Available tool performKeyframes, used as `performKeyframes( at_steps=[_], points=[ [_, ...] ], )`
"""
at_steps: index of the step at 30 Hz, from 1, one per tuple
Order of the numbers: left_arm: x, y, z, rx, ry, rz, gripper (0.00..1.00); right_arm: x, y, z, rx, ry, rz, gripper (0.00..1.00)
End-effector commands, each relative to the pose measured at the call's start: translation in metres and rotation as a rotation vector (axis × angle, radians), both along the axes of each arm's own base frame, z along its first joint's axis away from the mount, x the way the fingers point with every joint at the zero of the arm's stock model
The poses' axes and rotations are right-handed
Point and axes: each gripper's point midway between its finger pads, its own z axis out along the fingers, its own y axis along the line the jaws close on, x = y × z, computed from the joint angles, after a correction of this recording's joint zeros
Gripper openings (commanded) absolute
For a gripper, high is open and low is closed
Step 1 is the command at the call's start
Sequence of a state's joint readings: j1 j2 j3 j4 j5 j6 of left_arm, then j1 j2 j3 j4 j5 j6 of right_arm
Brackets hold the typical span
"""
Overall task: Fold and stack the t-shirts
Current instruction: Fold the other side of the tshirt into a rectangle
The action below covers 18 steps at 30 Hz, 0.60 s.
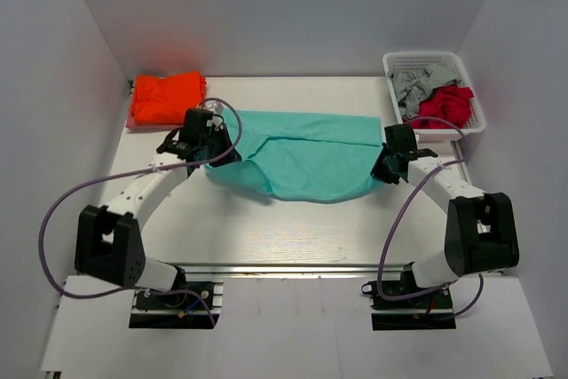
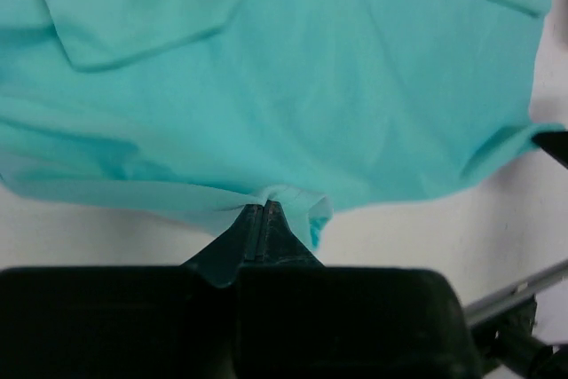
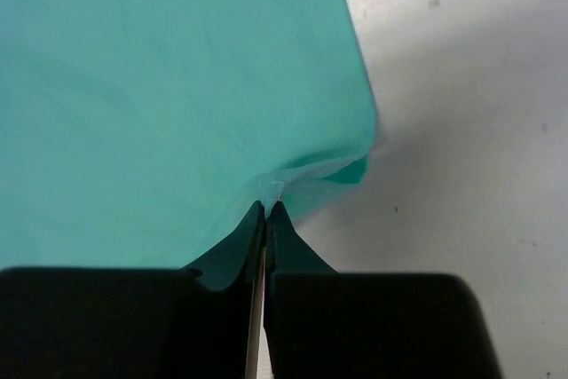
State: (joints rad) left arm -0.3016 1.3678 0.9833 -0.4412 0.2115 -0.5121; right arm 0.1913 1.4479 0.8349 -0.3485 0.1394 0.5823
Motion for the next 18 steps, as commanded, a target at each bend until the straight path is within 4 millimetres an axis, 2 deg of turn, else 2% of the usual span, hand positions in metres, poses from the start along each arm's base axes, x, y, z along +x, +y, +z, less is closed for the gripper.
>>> performKeyframes(
  at_steps=[1,3,6,10,11,12,16,18],
  points=[
    [0.048,0.004,0.029,0.035,-0.103,0.064,0.0,0.029,-0.001,0.027,-0.028,-0.07,0.0,0.0],
    [0.063,0.009,0.024,0.074,-0.094,0.101,0.0,0.036,-0.004,0.03,-0.052,-0.068,-0.006,0.0],
    [0.09,0.019,0.046,0.084,-0.159,0.158,0.0,0.053,-0.008,0.039,-0.083,-0.075,-0.019,0.0],
    [0.116,0.031,0.062,0.103,-0.218,0.199,0.0,0.066,-0.013,0.042,-0.127,-0.061,-0.03,0.0],
    [0.122,0.034,0.058,0.107,-0.208,0.208,0.0,0.069,-0.015,0.039,-0.138,-0.049,-0.027,0.0],
    [0.128,0.035,0.064,0.117,-0.227,0.21,0.0,0.077,-0.017,0.046,-0.156,-0.054,-0.035,0.0],
    [0.143,0.043,0.054,0.13,-0.217,0.225,0.0,0.095,-0.025,0.052,-0.197,-0.051,-0.063,0.0],
    [0.151,0.048,0.055,0.142,-0.223,0.235,0.0,0.101,-0.028,0.049,-0.212,-0.036,-0.061,0.0]
  ],
)
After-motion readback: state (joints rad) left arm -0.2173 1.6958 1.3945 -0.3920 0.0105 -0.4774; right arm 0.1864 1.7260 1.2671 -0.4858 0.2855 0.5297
